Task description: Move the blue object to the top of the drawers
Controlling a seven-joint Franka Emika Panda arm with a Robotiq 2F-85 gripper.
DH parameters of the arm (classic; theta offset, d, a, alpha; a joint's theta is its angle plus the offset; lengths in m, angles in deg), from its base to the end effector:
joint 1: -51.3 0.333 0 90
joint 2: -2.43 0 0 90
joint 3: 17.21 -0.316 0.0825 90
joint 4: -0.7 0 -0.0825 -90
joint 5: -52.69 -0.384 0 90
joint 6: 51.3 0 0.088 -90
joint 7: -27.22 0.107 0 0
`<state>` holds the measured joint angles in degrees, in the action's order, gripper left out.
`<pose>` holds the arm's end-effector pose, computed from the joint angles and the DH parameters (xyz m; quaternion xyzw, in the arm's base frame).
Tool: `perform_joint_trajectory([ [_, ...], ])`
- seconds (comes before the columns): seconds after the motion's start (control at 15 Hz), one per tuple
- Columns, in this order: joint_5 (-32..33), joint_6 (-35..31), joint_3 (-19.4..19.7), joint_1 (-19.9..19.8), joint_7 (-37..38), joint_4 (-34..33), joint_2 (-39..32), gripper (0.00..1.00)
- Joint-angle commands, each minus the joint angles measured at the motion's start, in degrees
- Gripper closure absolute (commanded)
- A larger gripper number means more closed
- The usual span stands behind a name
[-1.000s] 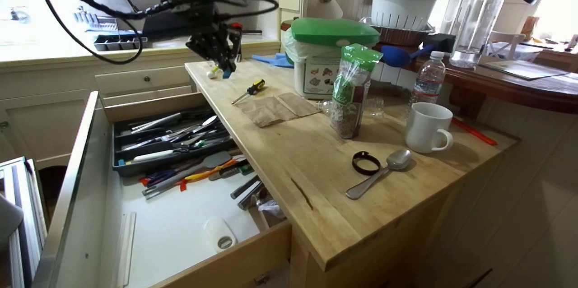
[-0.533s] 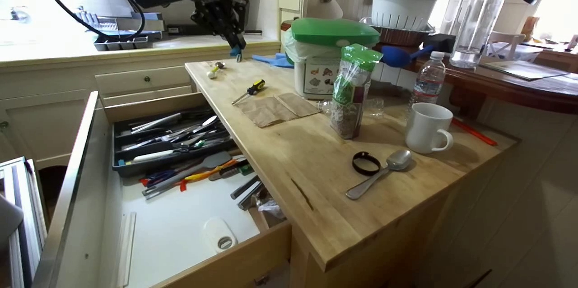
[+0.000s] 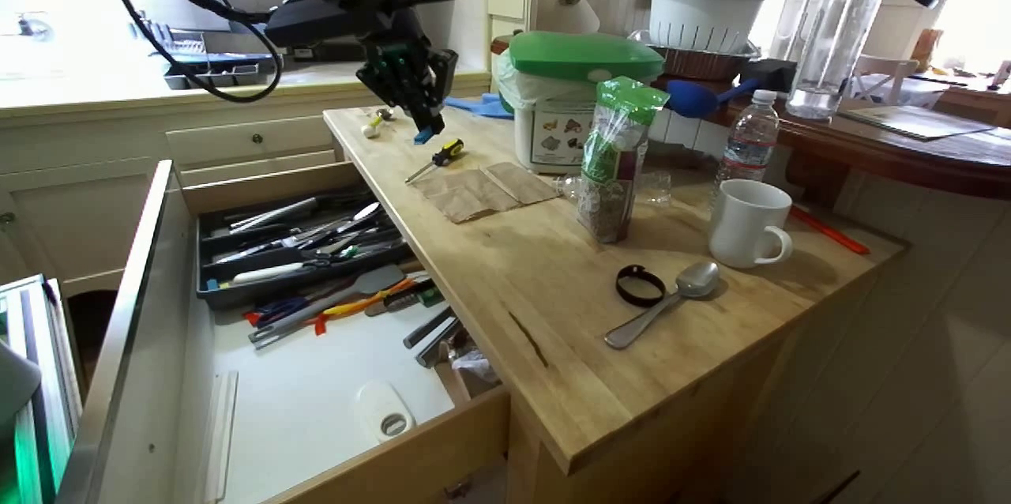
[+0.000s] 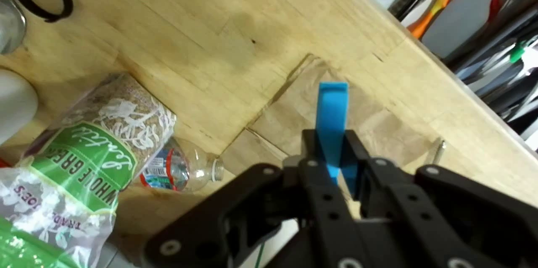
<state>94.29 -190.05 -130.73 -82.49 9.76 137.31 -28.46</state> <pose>0.4511 -0.1923 0.4259 0.9626 0.1999 0.1609 0.0868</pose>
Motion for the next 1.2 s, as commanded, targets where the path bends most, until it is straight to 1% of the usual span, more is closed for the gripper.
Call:
perform_joint_trajectory([
  [0.0,-1.01,3.69,8.83,8.06,3.4,-6.33,9.13,0.96],
  [0.13,-2.57,3.67,16.18,13.89,4.26,-7.98,11.95,0.96],
  [0.2,-3.08,2.25,19.97,16.8,5.09,-8.32,13.24,0.96],
  [0.33,-6.07,2.27,27.68,23.58,5.22,-9.28,14.43,0.96],
  [0.47,-9.99,1.7,35.99,30.93,5.02,-9.86,15.59,0.96],
  [0.6,-13.91,1.84,45.26,39.4,4.41,-10.91,15.96,0.96],
  [0.67,-7.16,4.18,45.94,40.63,9.99,-12.32,10.42,0.96],
  [0.73,-6.07,4.53,49.01,43.74,11.64,-13.5,10.0,0.96],
  [0.87,-3.02,5.04,53.79,48.75,16.25,-15.23,8.19,0.96],
  [0.93,-1.6,5.11,55.84,50.89,18.54,-16.14,7.15,0.96],
  [1.07,-0.43,4.79,58.68,54.07,21.49,-18.2,4.49,0.96],
  [1.13,-7.38,2.18,67.42,62.05,18.17,-18.54,8.08,0.95],
])
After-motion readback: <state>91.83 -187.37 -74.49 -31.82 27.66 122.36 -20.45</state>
